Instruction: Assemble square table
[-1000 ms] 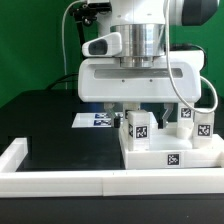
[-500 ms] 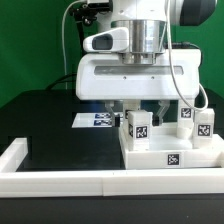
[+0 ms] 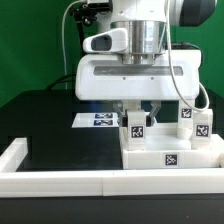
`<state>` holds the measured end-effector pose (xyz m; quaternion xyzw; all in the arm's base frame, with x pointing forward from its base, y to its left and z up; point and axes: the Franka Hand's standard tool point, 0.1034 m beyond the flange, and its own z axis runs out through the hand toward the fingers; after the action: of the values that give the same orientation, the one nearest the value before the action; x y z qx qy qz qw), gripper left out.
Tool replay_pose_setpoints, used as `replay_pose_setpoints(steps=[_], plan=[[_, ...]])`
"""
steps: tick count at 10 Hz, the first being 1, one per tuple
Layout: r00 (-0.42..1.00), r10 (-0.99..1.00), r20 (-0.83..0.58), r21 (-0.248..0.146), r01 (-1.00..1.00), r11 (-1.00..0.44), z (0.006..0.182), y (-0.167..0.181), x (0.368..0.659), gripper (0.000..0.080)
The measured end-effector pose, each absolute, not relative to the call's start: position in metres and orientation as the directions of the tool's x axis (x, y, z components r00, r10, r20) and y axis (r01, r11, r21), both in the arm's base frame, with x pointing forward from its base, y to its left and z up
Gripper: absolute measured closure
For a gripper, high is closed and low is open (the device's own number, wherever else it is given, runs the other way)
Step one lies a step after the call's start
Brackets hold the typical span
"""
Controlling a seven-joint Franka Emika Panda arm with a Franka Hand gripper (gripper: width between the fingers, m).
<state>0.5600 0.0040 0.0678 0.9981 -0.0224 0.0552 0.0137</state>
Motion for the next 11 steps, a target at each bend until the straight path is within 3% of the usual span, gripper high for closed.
replay_pose_setpoints(steps=[2, 6, 11], plan=[[0.965, -0.233, 0.115, 0.002, -0.235, -0.972, 0.0673, 0.0039, 0.5601, 0.0508], [0.775, -0.623, 0.105, -0.042, -0.622, -0.782, 0.0664, 0.0059, 0.5613, 0.0508], [0.384, -0.922, 0.046, -0.077, -0.919, -0.386, 0.0662, 0.0063, 0.5603, 0.0508]])
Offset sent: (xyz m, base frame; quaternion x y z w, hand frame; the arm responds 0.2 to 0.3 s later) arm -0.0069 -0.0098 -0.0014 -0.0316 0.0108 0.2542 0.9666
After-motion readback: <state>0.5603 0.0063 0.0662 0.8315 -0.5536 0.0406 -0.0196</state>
